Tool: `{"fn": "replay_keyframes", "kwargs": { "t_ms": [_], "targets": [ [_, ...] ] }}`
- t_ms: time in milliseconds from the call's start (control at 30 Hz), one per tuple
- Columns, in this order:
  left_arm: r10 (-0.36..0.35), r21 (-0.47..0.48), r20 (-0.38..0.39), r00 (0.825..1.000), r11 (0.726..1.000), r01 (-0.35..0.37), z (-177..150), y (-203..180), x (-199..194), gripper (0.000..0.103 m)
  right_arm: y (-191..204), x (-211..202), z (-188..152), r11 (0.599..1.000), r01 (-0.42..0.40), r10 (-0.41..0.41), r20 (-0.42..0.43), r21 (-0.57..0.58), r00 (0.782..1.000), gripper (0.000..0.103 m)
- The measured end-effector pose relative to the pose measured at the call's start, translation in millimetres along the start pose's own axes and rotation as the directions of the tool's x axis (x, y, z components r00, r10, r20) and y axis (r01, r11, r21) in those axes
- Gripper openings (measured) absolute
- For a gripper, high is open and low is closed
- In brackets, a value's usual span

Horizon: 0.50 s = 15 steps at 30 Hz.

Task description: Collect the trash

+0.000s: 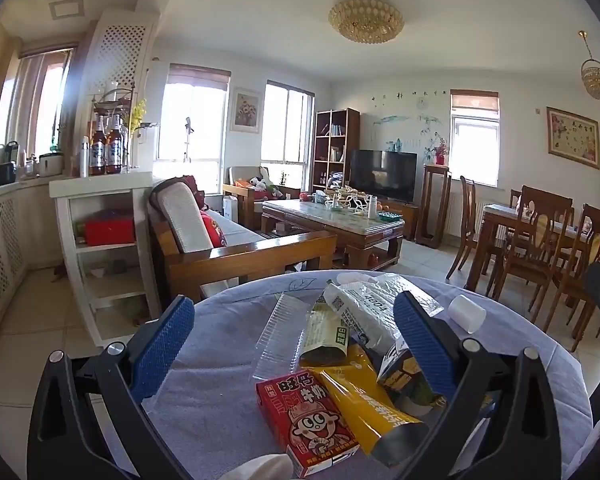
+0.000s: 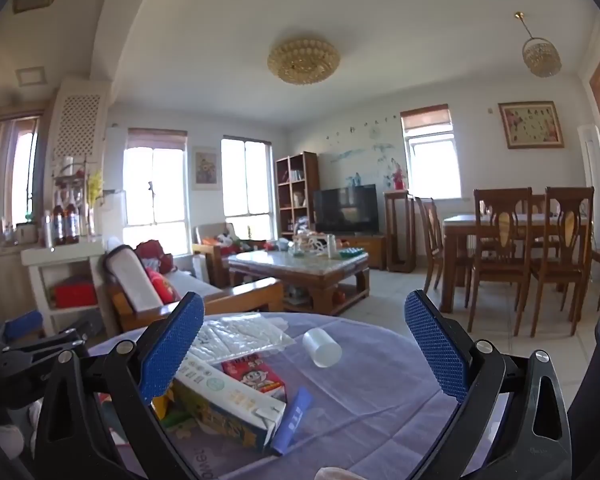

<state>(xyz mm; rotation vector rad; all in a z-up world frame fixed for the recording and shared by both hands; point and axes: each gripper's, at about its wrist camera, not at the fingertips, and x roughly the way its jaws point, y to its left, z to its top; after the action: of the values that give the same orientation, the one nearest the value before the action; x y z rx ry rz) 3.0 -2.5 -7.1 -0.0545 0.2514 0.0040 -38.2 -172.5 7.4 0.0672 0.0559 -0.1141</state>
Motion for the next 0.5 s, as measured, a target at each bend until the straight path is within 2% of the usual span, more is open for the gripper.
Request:
{"fn": "replay_keyframes", "kwargs": {
  "t_ms": [500],
  "targets": [
    [0.001, -0.002, -0.003, 1.000, 1.000, -0.001, 0.9, -0.4, 0.6, 0.098, -1.0, 2.4, -2.4, 1.000, 0.003, -0.003, -0.004, 0.002, 1.000, 0.099]
  ]
}}
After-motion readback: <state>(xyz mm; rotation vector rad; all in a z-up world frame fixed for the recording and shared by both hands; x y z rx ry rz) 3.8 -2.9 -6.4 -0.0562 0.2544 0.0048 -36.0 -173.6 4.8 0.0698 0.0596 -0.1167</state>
